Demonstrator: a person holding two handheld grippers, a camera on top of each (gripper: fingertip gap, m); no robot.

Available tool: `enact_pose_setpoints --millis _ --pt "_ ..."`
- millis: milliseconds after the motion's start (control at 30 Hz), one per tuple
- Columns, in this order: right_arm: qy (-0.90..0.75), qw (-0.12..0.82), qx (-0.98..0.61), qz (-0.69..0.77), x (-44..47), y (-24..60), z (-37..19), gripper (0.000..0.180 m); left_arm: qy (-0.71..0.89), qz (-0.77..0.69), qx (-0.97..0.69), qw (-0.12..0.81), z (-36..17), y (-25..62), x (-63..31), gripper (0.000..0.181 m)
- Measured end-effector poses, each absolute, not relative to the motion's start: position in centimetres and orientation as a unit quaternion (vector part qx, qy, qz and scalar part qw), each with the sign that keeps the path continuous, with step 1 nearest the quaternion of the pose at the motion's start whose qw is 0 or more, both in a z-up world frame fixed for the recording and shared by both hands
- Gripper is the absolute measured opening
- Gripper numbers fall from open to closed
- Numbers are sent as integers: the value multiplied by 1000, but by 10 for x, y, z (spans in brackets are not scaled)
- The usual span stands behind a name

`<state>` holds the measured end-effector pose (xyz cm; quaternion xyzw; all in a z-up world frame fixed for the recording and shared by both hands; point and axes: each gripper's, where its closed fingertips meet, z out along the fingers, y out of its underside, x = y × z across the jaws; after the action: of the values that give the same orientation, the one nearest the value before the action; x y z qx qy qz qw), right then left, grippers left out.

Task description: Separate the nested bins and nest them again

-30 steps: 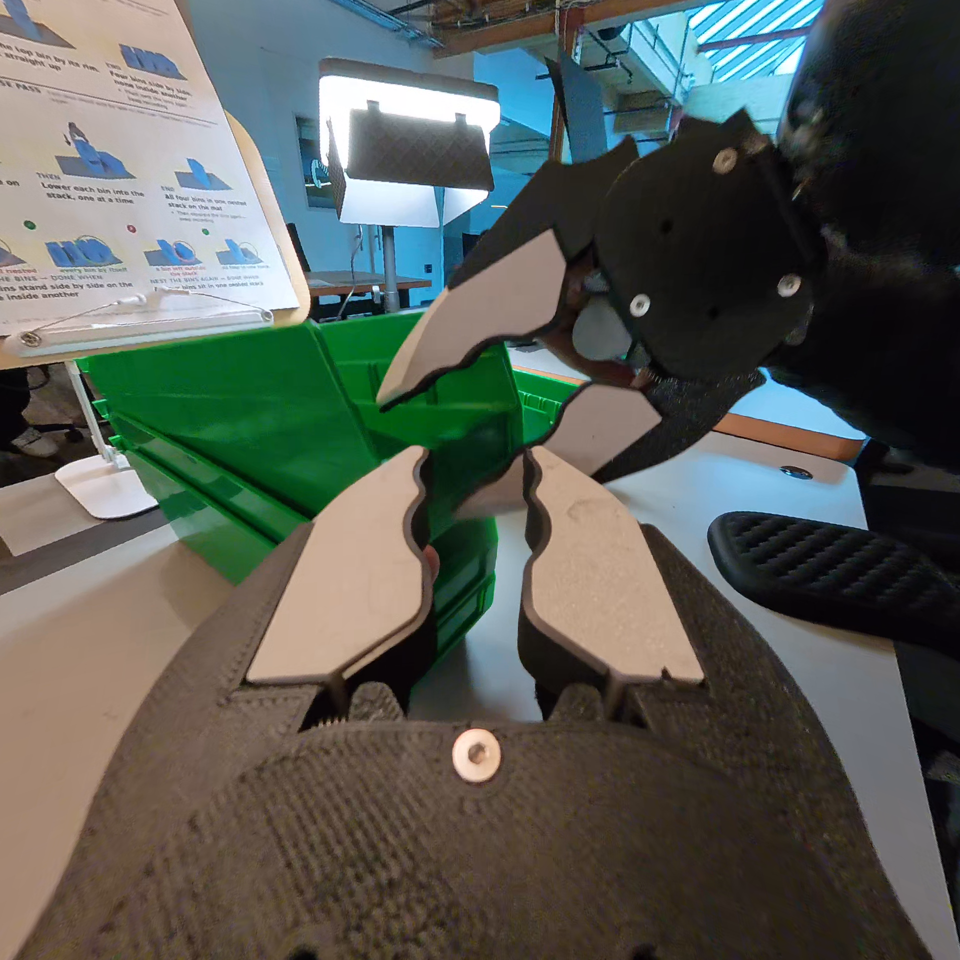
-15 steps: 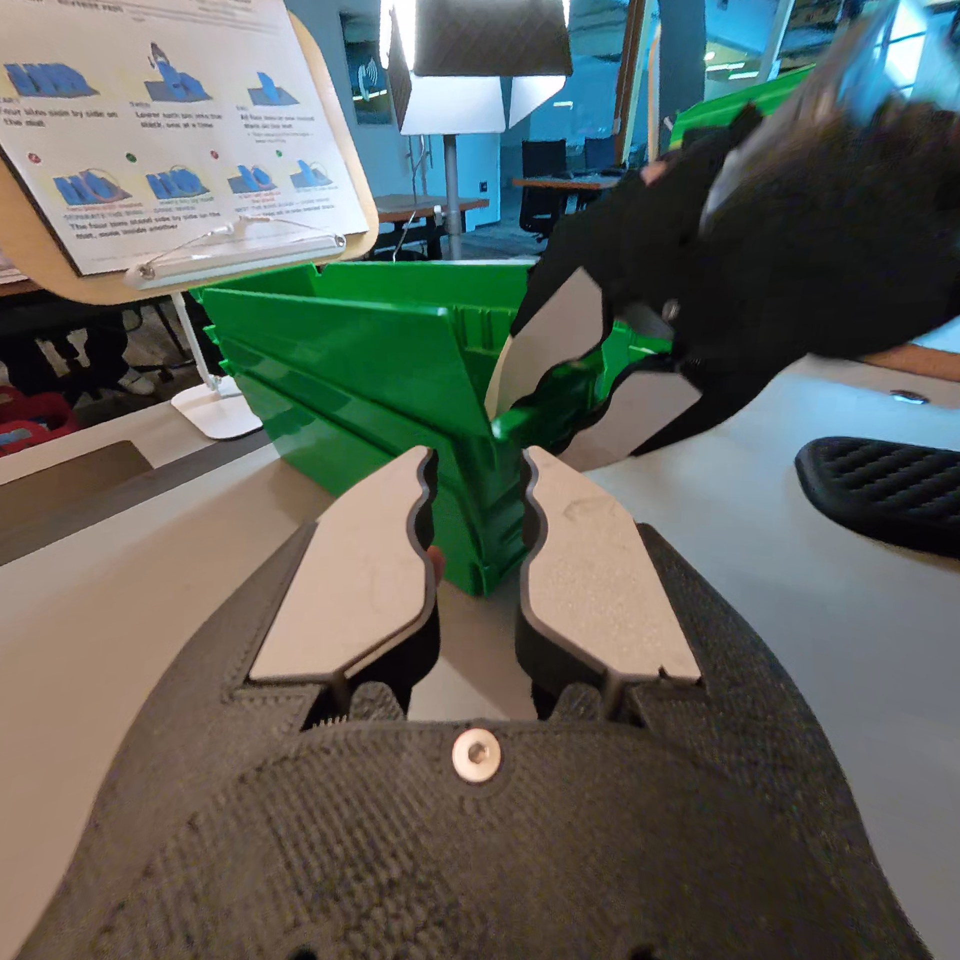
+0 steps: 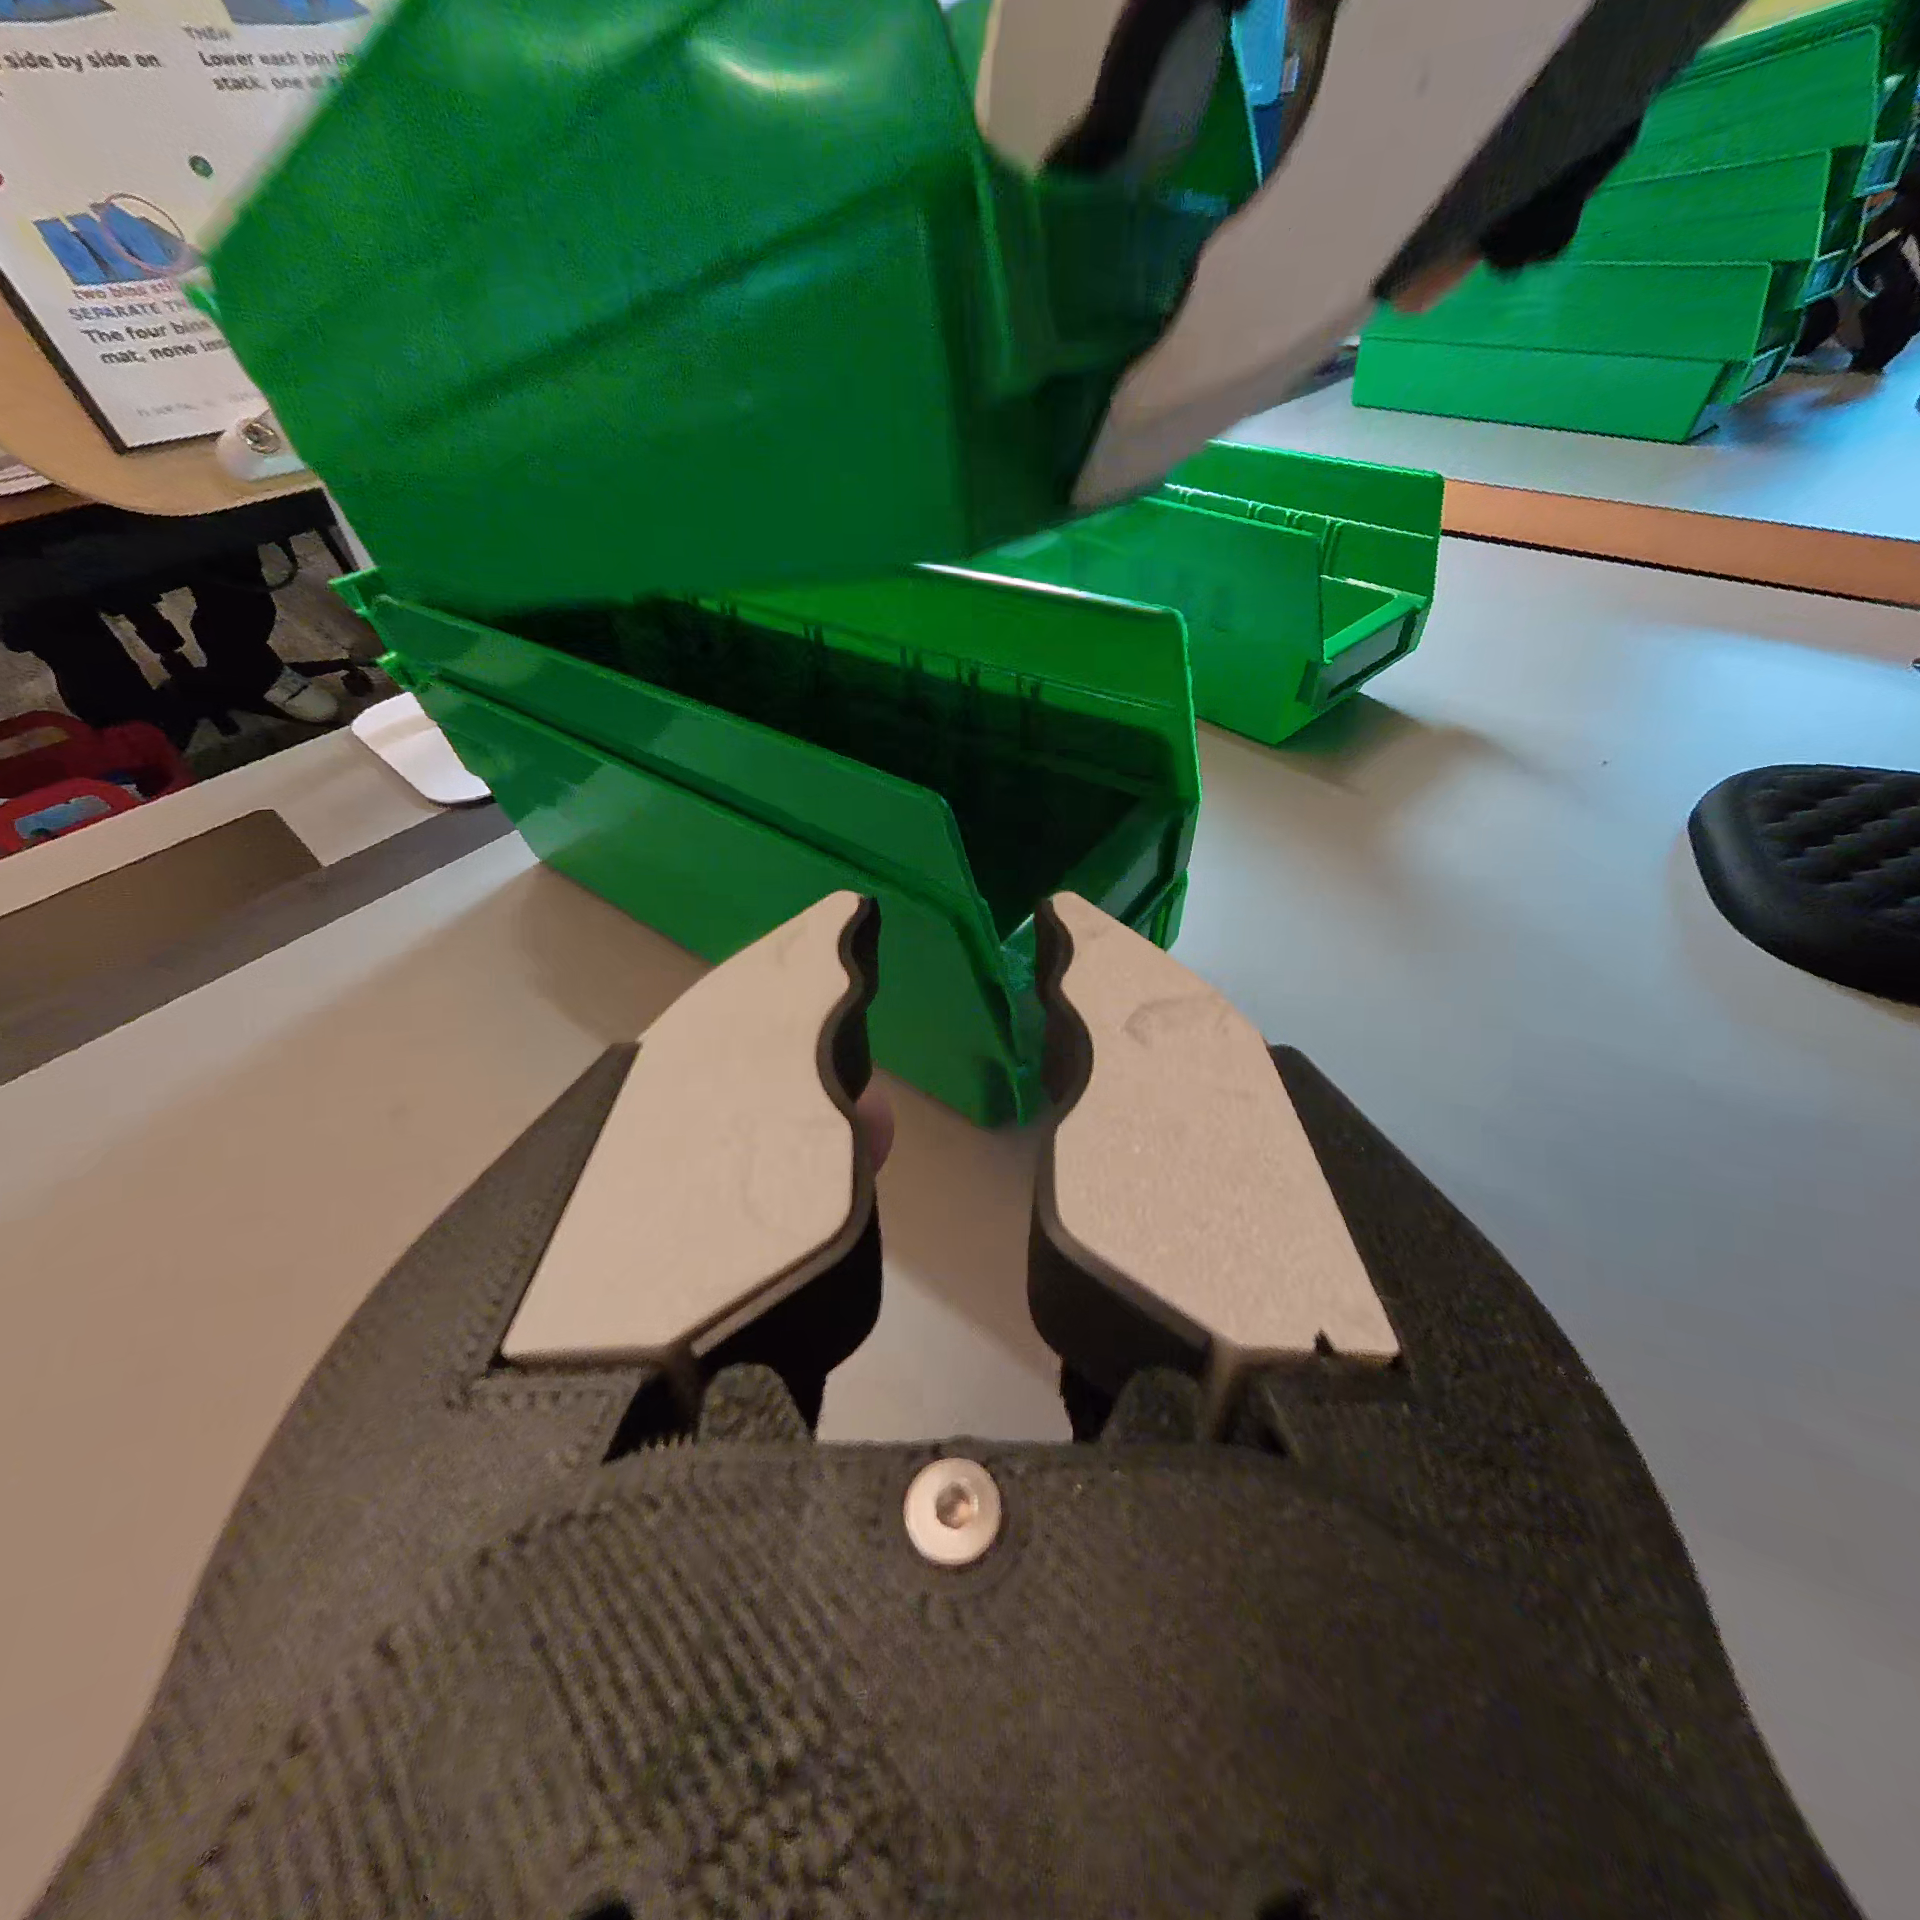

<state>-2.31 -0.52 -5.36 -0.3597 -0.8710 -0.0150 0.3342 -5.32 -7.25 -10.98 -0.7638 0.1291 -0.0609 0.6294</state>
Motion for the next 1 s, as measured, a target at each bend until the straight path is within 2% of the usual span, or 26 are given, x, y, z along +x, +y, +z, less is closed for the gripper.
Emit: enact_pose_setpoints --millis 233,367,533,767,1000 --pt "-851 374 -366 -49 -17 8 17 29 120 -45 -759 638 -106 -77 -61 30" --pt "-831 392 -388 -73 14 25 29 29 100 -26 -747 657 -92 -85 -74 40" --pt "-819 382 -417 -100 58 54 -26 29 69 -5 -740 669 -84 -92 -94 50" --pt "-820 350 -444 -92 83 73 -125 29 64 -4 -747 661 -94 -97 -100 51" --pt "-830 337 -436 -91 75 65 -184 29 69 -6 -752 656 -100 -96 -99 51"
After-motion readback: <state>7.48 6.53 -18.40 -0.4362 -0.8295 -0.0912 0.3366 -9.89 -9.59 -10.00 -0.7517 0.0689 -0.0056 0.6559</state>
